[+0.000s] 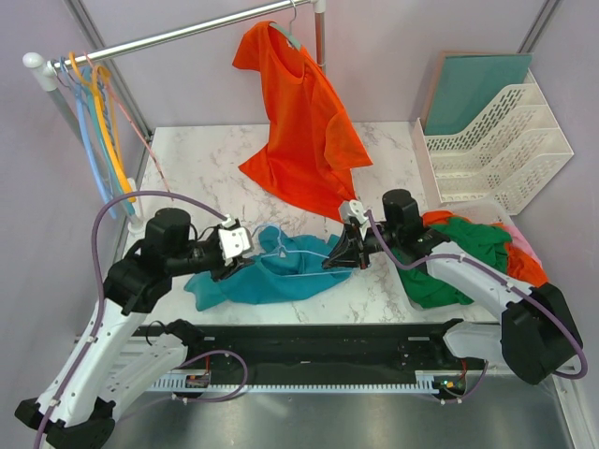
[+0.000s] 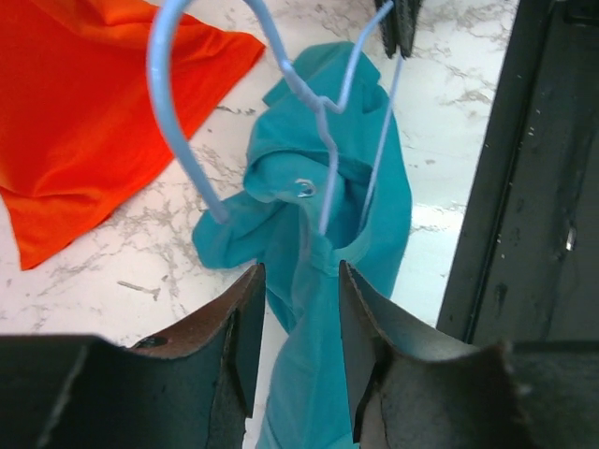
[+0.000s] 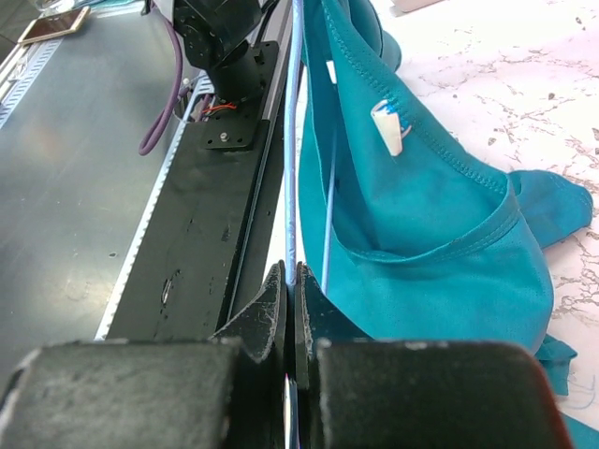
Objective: Place the t-shirt on the hanger
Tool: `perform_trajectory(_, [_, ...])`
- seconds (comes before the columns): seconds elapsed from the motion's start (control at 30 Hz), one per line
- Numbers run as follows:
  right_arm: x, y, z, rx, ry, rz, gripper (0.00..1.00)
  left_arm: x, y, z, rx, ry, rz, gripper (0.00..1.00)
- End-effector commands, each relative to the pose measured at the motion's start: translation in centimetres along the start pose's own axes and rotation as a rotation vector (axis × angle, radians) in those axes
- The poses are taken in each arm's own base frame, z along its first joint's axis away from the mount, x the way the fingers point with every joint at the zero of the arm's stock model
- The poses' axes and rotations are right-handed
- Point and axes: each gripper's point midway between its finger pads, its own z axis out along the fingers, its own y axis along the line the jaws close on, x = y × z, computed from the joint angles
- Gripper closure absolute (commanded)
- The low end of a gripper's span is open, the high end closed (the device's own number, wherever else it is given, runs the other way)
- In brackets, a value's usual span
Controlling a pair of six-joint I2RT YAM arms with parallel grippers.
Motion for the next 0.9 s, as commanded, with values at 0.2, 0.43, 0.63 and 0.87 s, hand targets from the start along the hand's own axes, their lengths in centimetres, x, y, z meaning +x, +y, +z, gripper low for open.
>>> perform_trajectory(0.2, [-3.3, 0.3, -0.1, -0.035, -0.041, -0.115, 1.00, 1.0, -0.7, -0.5, 0.030, 0.043, 0.057, 0.54])
perform_trajectory(0.43, [-3.1, 0.4, -0.1, -0.036, -0.041, -0.117, 1.00, 2.8, 0.2, -1.0, -0.060, 0.103, 0.049, 0.53])
perform_trajectory(0.63, [-3.3, 0.4, 0.0, -0.039, -0.041, -0.124, 1.00, 5.4, -1.1, -0.7, 0.003, 0.184, 0.038, 0.52])
perform_trajectory(0.87, [-3.3, 0.7, 0.1, -0.050, -0.037, -0.125, 1.00, 5.2, -0.2, 0.9, -0.020, 0.141, 0.022, 0.55])
